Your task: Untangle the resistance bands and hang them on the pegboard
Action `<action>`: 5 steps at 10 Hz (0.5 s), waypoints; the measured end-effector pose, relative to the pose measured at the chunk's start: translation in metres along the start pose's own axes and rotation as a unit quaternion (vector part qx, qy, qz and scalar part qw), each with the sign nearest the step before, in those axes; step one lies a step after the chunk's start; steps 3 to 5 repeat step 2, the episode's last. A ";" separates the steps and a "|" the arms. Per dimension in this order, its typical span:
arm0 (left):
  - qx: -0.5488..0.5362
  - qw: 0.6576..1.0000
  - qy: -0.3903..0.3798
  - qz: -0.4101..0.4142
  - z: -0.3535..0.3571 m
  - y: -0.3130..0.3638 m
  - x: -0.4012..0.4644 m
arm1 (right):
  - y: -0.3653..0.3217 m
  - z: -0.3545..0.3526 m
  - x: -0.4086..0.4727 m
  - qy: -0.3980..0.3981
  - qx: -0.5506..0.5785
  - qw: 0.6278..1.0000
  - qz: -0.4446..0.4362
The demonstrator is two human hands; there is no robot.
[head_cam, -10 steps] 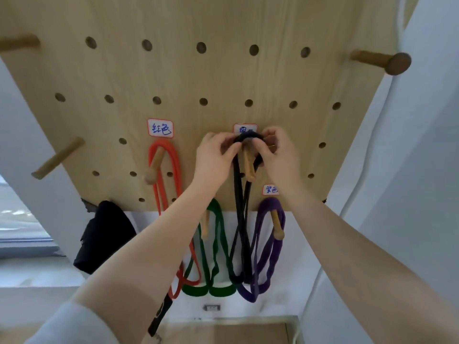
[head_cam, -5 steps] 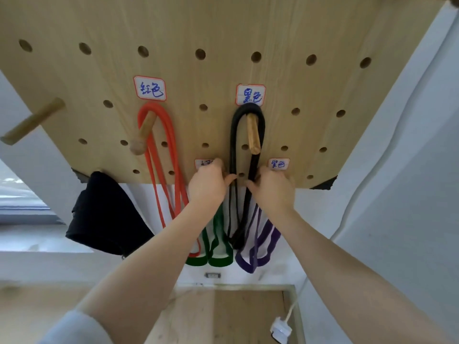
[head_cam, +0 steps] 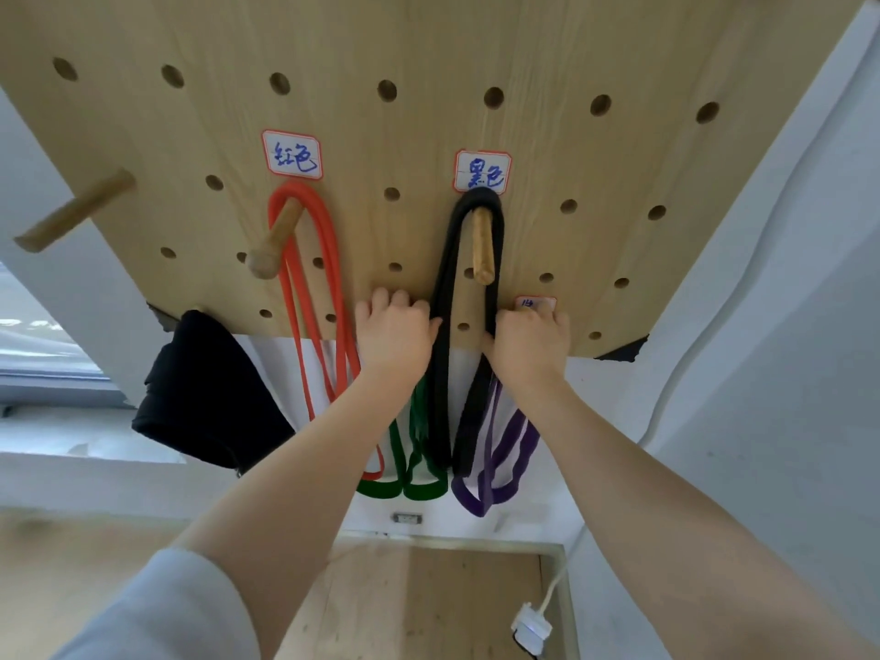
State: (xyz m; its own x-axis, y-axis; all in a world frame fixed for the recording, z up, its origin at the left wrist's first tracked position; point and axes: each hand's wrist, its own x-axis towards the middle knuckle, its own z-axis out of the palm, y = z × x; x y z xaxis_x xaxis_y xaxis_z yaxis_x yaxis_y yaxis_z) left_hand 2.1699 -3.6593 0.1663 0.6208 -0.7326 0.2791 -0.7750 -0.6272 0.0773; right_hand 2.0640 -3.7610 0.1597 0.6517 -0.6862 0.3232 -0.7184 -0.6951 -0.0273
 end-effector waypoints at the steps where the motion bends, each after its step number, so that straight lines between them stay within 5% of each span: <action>1: -0.003 1.000 -0.018 0.021 0.003 -0.009 -0.012 | 0.002 -0.002 -0.003 -0.021 0.023 0.999 0.003; 5: -0.067 0.996 -0.013 0.057 -0.002 -0.017 -0.028 | 0.005 -0.009 -0.010 -0.037 0.089 0.995 0.033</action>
